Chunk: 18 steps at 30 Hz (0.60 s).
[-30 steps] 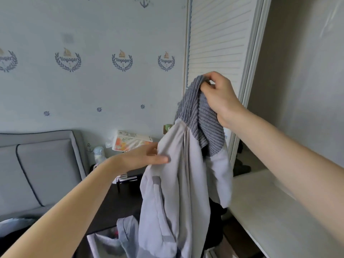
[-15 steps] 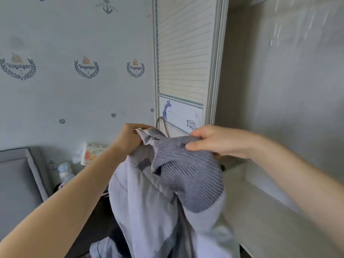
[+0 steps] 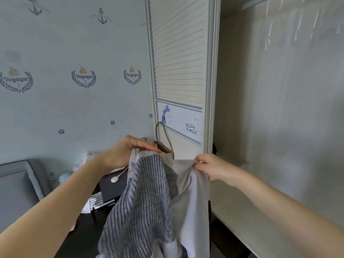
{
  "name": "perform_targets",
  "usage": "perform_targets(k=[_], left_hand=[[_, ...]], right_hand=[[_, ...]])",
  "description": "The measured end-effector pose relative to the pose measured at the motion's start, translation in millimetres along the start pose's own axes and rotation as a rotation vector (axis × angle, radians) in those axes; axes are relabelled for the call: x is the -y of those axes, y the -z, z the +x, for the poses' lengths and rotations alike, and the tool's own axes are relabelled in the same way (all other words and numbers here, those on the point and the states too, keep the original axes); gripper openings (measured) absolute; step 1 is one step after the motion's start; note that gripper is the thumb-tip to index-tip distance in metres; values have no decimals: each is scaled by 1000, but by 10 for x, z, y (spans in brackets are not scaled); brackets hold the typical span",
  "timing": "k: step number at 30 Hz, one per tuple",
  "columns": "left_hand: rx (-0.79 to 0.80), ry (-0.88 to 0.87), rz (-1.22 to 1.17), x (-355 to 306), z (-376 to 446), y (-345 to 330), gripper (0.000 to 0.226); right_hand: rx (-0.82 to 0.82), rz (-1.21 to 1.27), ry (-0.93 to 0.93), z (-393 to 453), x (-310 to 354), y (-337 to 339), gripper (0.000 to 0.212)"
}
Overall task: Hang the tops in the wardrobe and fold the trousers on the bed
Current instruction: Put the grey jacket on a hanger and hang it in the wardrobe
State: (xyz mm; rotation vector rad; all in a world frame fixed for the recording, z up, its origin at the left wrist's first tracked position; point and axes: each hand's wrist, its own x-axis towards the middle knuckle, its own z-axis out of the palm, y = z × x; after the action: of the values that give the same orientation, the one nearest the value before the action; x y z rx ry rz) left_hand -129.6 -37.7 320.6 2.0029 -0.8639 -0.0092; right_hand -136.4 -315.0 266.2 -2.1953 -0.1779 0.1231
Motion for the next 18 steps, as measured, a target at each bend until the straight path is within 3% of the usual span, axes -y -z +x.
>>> perform_targets(k=[2,4,7,11,13,14,18], left_hand=[[79,178,161,88,-115,264,56],[157,292,155,106,-212,467,54],[123,258,8,-35,-232,402,76],[87,233,22,-250,-98,-120,111],[22,232,14,-256,-34,-339,117],[-47,230,9,-237,-2,-391,111],[-327,205,38,-132,128,-348,34]], right_hand=[[-59,110,36,18,117,107,20],[-129,273,93,9,309,143,22],[-200,400,145,21,656,138,24],[-262,439,195,70,1033,83,22],[-300,495,199,87,1162,123,18],[-313,505,214,83,1218,158,14],[-292,406,333,40,1274,265,12]])
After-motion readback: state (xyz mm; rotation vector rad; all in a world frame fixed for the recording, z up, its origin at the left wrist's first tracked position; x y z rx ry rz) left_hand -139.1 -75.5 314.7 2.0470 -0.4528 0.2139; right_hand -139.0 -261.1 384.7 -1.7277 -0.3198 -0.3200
